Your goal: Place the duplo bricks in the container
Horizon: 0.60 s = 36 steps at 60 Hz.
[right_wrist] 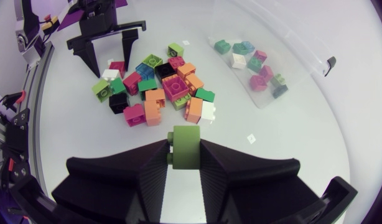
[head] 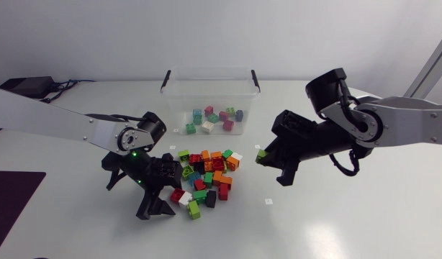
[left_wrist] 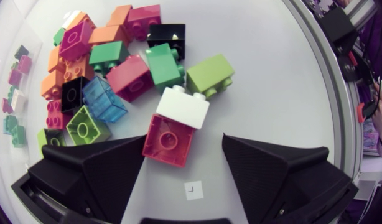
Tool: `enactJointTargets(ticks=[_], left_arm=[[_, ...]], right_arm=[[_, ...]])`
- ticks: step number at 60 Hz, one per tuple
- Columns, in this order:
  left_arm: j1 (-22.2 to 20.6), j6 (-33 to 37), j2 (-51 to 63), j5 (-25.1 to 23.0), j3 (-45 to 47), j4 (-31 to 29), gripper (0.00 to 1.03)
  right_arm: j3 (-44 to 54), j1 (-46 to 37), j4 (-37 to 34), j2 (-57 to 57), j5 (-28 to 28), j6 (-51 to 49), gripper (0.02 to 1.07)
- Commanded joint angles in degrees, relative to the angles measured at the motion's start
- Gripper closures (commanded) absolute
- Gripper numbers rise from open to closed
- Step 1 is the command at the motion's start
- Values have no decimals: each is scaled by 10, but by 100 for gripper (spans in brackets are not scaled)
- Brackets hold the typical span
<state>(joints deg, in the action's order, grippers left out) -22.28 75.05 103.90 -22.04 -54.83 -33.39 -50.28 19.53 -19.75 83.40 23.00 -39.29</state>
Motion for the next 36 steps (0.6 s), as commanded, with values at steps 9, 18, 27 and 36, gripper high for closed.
enactJointTargets(ticks=[9, 18, 27, 36], left_arm=[[6, 29, 3, -11, -2, -24, 44], [7, 28, -2, -22, -2, -24, 53], [3, 23, 4, -32, -4, -20, 74], [7, 22, 2, -32, -4, -30, 75]], right_arm=[[-34, -8, -19, -13, 10, -13, 91], [-42, -8, -20, -13, 10, -13, 91], [-70, -10, -27, -12, 10, -10, 91], [-116, -12, -28, -8, 10, 9, 91]])
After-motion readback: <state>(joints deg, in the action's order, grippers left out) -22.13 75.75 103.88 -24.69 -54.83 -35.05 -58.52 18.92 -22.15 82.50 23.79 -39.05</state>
